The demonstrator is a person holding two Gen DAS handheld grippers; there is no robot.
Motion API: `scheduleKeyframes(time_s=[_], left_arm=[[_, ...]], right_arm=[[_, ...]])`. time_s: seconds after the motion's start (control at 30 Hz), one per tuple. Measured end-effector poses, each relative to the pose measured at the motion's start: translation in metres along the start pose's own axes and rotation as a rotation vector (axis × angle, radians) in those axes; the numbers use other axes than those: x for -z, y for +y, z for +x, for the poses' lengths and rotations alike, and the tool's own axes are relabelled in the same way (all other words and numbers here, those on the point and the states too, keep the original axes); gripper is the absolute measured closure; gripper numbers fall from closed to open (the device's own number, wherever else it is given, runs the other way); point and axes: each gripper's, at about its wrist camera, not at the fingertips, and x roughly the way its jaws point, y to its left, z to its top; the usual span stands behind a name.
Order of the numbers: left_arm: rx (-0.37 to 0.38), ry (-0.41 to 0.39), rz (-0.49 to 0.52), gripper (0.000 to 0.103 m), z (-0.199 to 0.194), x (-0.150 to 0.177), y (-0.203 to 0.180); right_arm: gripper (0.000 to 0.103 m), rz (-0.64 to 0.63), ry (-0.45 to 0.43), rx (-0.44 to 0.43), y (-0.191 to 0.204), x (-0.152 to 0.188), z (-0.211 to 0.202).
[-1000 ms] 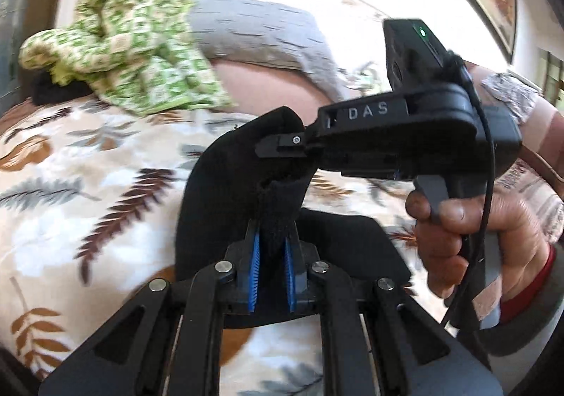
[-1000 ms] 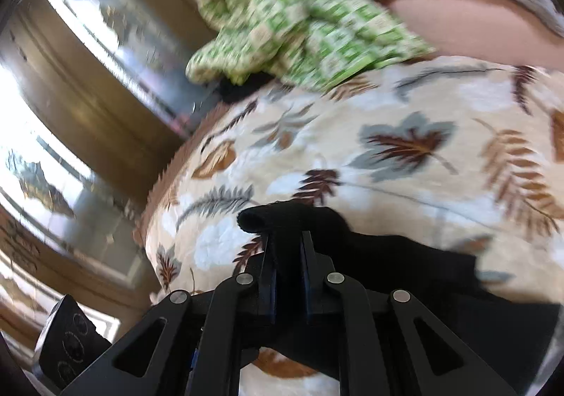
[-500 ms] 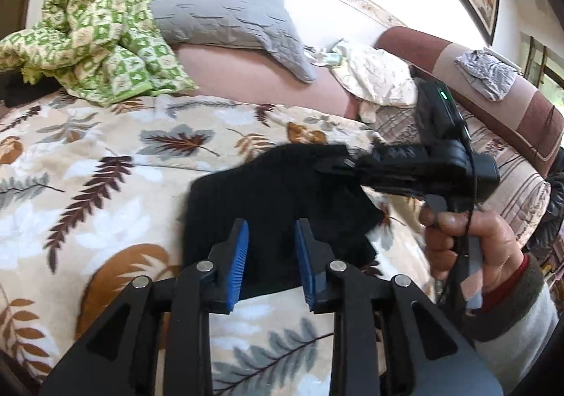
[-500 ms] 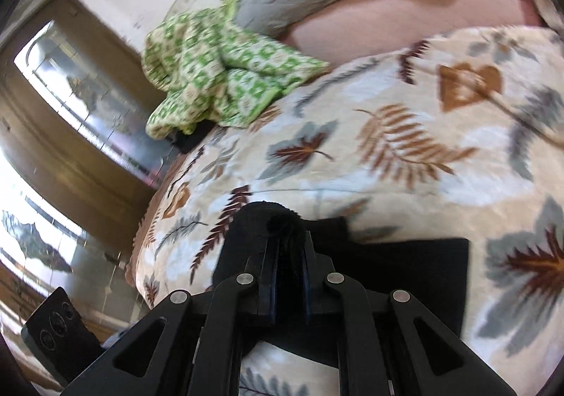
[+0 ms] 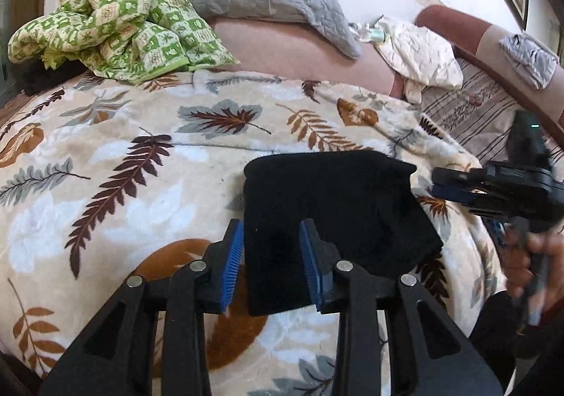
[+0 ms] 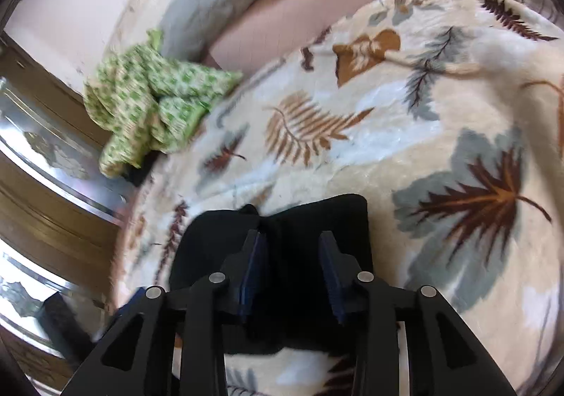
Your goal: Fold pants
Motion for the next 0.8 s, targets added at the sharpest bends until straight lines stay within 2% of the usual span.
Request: scheduleKeyframes(time_s=[0.17, 0.3, 0.33, 0.37, 0.4, 0.47, 0.53, 0.57, 0.7, 0.73, 0.8], left_arm=[[-0.007, 0.052, 0.025, 0.072, 0.021, 0.004, -0.010], [-0.016, 0.057, 0.046, 0.063, 0.026, 0.007, -0.017], [-0.016, 0.059, 0.048, 0.063, 0.026, 0.006, -0.018], [-0.014, 0.062, 0.048, 0.063, 0.025, 0.005, -0.018], [-0.001, 0.064, 0.045, 0.063, 0.023, 0.004, -0.018], [0.019, 0.049, 0.029, 0.061, 0.017, 0.001, -0.016], [0.021, 0.019, 0.007, 0.046, 0.012, 0.000, -0.014], [0.019, 0.011, 0.001, 0.044, 0.012, 0.000, -0.014], [-0.012, 0.091, 0.041, 0.043, 0.033, 0.007, -0.020], [-0.020, 0.086, 0.045, 0.043, 0.033, 0.009, -0.020], [-0.021, 0.072, 0.045, 0.043, 0.031, 0.011, -0.020]], right_arm=[[0.067, -0.091, 0.061, -0.039, 0.019, 0.018, -0.002], [0.067, -0.123, 0.125, -0.069, 0.034, 0.032, 0.016], [0.071, -0.136, 0.144, -0.064, 0.037, 0.036, 0.021], [0.088, -0.175, 0.161, -0.048, 0.042, 0.041, 0.027], [0.095, -0.200, 0.154, -0.036, 0.044, 0.043, 0.027], [0.095, -0.232, 0.123, -0.027, 0.047, 0.047, 0.018], [0.096, -0.261, 0.101, -0.027, 0.049, 0.049, 0.006], [0.096, -0.277, 0.094, -0.013, 0.050, 0.051, 0.001], [0.094, -0.267, 0.138, 0.055, 0.036, 0.062, 0.014], [0.088, -0.231, 0.139, 0.041, 0.030, 0.062, 0.016], [0.080, -0.142, 0.086, -0.012, 0.020, 0.055, 0.003]])
